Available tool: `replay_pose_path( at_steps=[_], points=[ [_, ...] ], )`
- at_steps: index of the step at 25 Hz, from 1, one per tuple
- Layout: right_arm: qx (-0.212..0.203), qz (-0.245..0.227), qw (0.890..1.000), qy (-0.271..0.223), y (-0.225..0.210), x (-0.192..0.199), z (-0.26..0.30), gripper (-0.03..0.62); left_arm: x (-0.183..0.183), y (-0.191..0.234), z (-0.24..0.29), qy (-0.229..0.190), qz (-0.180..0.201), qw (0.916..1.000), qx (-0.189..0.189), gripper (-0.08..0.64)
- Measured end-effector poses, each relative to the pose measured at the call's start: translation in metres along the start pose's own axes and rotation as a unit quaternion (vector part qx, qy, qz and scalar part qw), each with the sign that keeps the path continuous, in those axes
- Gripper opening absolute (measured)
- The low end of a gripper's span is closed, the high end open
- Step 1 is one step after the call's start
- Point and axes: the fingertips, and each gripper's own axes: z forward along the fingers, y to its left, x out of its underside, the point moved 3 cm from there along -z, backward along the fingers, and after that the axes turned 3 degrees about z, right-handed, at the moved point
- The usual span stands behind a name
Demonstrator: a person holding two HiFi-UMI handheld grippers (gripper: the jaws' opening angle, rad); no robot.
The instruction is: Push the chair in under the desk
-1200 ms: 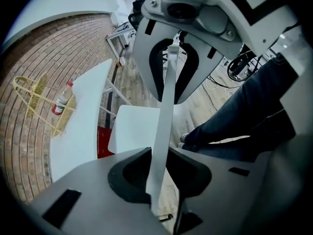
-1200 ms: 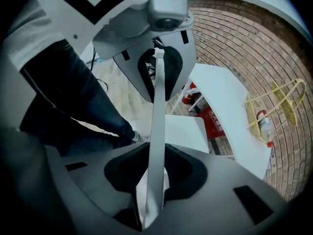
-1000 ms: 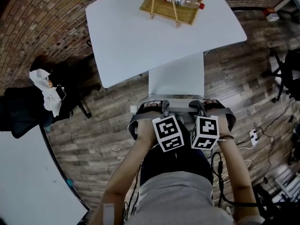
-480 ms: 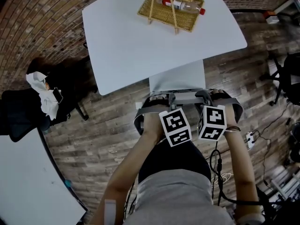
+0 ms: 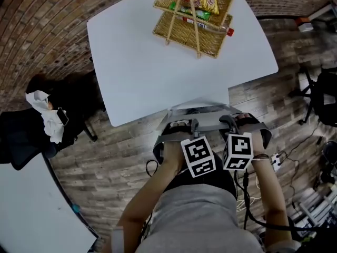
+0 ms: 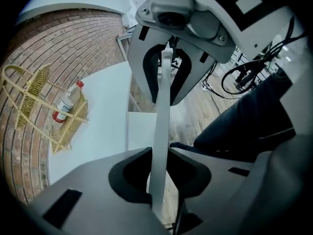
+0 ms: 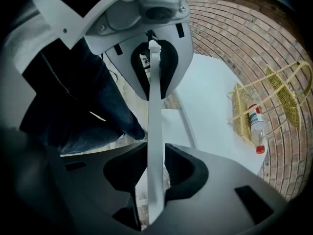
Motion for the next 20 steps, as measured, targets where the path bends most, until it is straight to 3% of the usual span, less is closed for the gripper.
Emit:
replay_pose_path(
  at_steps=[8, 20],
  points=[
    [-0.013, -0.003, 1.000, 0.013, -0.024, 0.012, 0.001, 0.100, -0.016, 0.021, 0.005, -0.010, 0.007, 0.9999, 0.005, 0.092],
    [-0.041, -0.062, 0.997, 0.012, -0.061, 0.037, 0.003, 0.101, -0.041, 0.052, 0.015, -0.003, -0.063, 0.9980, 0.002, 0.094]
  ],
)
